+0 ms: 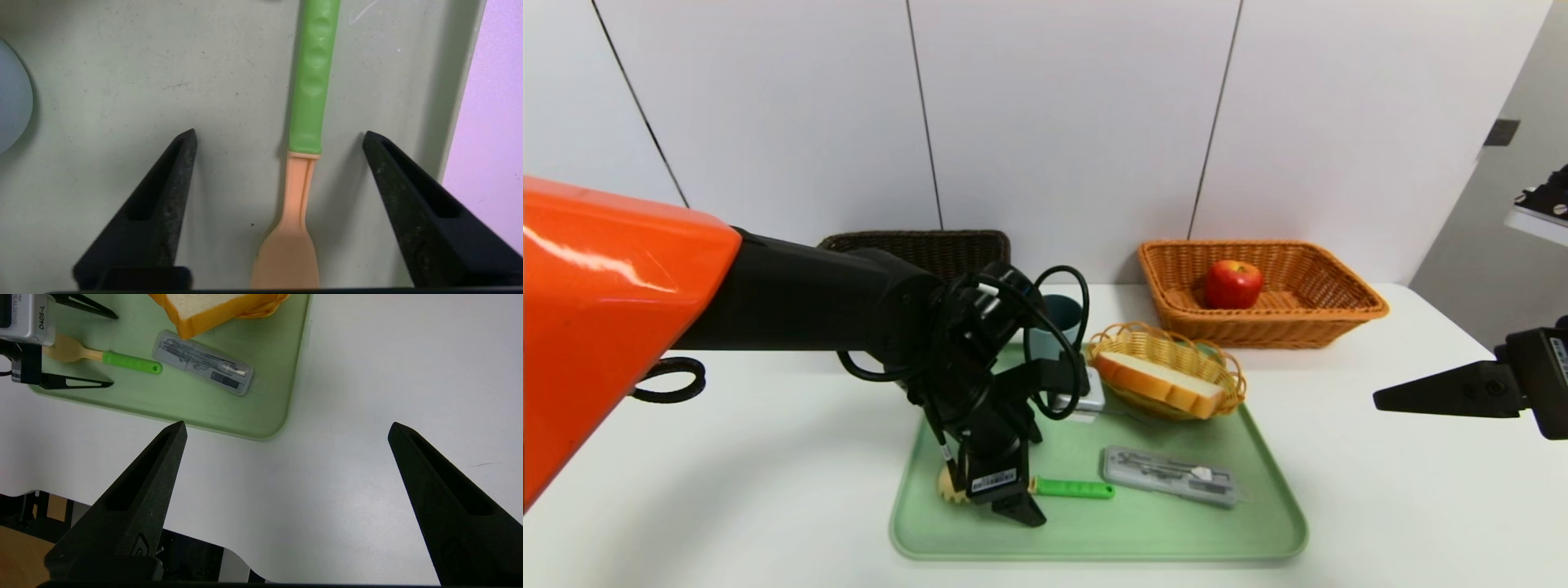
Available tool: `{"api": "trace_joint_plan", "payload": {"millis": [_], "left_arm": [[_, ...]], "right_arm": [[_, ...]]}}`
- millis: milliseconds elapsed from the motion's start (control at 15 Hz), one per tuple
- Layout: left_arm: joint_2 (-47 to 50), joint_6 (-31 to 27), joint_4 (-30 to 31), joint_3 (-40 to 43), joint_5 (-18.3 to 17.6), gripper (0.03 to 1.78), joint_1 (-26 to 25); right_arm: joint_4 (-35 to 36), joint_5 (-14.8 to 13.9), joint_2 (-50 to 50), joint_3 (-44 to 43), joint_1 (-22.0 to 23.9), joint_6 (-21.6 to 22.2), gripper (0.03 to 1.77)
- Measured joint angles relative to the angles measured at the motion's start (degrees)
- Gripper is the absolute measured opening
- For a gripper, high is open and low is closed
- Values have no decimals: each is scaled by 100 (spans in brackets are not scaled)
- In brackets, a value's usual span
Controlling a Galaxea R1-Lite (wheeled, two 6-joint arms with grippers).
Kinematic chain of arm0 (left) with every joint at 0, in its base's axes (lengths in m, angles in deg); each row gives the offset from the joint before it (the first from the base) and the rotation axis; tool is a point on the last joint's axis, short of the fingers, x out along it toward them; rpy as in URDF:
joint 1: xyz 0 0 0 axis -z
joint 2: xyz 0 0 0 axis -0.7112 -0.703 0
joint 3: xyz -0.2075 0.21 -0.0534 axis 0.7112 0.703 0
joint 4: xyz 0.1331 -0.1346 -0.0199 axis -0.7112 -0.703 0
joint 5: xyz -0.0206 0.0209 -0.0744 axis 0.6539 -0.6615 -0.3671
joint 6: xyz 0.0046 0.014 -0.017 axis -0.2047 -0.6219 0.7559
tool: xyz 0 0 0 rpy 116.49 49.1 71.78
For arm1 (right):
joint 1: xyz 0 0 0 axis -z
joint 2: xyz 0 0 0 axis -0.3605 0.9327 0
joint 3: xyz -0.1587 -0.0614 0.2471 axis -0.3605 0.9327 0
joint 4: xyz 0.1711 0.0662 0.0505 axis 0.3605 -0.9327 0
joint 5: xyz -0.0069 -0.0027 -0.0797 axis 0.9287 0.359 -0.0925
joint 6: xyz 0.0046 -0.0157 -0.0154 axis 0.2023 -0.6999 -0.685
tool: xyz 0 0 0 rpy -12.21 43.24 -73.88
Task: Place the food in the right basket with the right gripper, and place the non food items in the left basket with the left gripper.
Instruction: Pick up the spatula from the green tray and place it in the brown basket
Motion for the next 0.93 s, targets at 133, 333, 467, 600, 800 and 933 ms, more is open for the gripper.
{"api": "trace_joint_plan", "payload": {"millis": [133, 333, 467, 600, 800, 933], "left_arm": [[0, 46, 2, 5, 55, 109, 0], [2, 51, 0, 9, 80, 78, 0], [11, 52, 0, 6, 83, 13, 0], [44, 57, -1, 6, 96, 13, 0], [188, 68, -9, 6, 91, 13, 4], [343, 71, -30, 6, 85, 13, 6]], "right_arm": [[2, 0, 0, 0, 2, -2, 170], [0, 2, 0, -5, 2, 0, 170], [2, 5, 0, -7, 2, 2, 170], [35, 13, 0, 2, 33, 0, 170], [37, 84, 0, 6, 82, 0, 170], [41, 84, 0, 22, 88, 0, 170]]}}
